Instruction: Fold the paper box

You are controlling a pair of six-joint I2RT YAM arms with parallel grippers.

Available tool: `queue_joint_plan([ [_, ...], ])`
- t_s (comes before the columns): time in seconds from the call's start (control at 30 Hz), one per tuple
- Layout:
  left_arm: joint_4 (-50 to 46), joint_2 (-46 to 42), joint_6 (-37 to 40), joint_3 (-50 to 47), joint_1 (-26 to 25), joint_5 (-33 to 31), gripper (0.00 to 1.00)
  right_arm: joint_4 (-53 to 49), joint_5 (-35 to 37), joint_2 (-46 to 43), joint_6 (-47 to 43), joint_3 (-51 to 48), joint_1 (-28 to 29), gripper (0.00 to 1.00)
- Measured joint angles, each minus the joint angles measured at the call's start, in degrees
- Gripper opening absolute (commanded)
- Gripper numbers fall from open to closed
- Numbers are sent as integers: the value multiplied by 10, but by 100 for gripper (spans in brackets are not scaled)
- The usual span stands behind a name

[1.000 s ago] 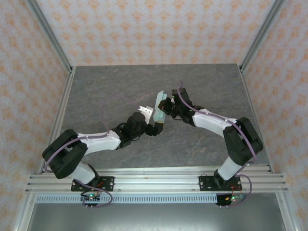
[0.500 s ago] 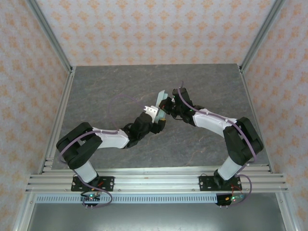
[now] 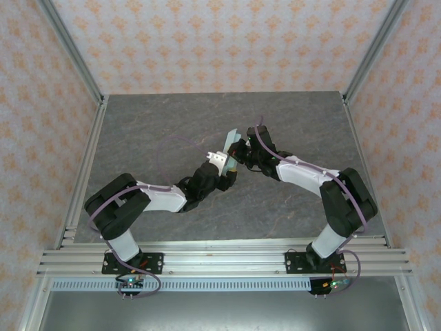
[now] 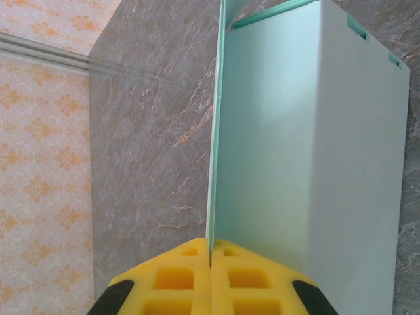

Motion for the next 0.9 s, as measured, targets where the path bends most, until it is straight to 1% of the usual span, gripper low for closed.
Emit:
queue_joint_plan([
  [0.2, 8, 4, 16, 0, -4, -1, 50, 0, 10, -8, 0, -4, 0, 9],
  [0.3, 11, 4, 26, 0, -4, 0, 46, -1, 11, -16, 0, -5, -1, 13],
  [0.43, 15, 3, 37, -1, -4, 1, 42, -10, 10, -31, -4, -6, -3, 22],
  [0.6, 15, -9, 48, -16, 4, 4, 39, -40, 13, -68, -21, -6, -14, 35],
  [0.7, 6, -38, 61, -32, 24, 32, 36, -58, 18, -110, -53, -8, -25, 42],
  [0.77, -9, -65, 74, -36, 46, 65, 35, -67, 18, -141, -89, -8, -35, 44],
  [0.9, -44, -118, 99, -36, 92, 145, 35, -85, 12, -176, -194, -7, -62, 49],
])
